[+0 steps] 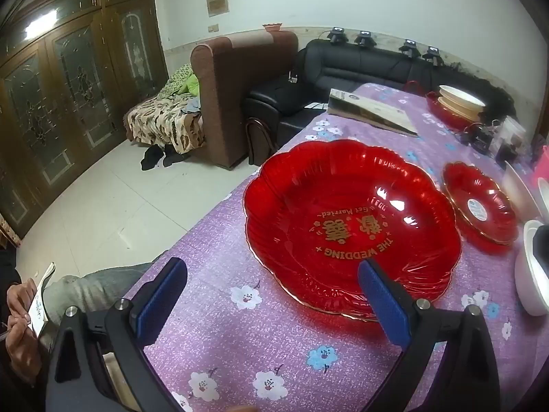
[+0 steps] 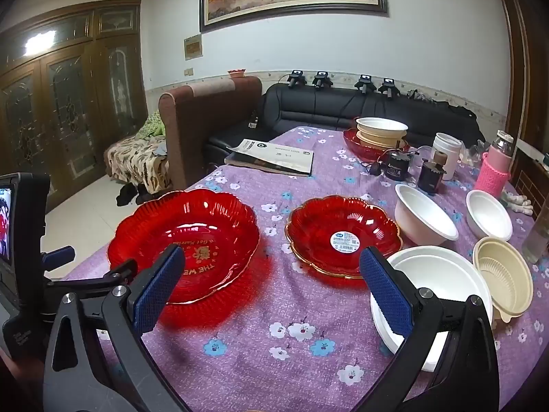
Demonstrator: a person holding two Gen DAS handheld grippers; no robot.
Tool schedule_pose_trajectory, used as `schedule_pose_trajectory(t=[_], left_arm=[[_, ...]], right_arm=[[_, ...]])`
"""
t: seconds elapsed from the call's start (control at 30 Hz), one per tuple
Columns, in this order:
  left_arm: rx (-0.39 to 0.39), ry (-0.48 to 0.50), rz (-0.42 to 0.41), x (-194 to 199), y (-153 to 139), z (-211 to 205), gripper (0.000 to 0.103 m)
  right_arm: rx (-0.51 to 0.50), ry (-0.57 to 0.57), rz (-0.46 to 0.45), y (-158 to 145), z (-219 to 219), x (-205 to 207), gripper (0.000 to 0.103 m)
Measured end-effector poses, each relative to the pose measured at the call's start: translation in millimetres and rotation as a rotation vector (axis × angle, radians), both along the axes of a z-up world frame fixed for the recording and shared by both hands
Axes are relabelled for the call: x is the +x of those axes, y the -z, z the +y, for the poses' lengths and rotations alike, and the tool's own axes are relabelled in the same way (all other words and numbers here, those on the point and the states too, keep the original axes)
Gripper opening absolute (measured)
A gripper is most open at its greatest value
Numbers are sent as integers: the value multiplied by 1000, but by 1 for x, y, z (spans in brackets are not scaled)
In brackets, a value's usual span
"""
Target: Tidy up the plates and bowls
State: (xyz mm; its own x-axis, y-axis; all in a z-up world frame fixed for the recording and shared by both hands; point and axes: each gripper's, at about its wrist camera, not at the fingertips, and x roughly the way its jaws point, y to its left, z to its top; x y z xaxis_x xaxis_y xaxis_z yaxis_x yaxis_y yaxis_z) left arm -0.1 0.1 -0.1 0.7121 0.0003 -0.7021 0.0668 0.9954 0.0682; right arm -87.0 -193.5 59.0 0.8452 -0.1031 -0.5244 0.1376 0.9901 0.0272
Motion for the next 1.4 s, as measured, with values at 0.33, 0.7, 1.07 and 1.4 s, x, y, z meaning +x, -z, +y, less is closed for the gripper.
schedule_pose_trajectory(t=[0.33,0.7,1.07,1.4], left_arm=[[1,3,2,0,0,0,100],[2,0,4,0,0,1,100],[5,-2,6,0,7,-2,100],[1,-5,12,5,16,-2,100]], right_arm=[[-6,0,0,0,-1,2,103],[-11,-5,-8,0,2,1,103],[-4,-4,-5,1,2,2,103],[-9,-3,-6,1,2,2,103]])
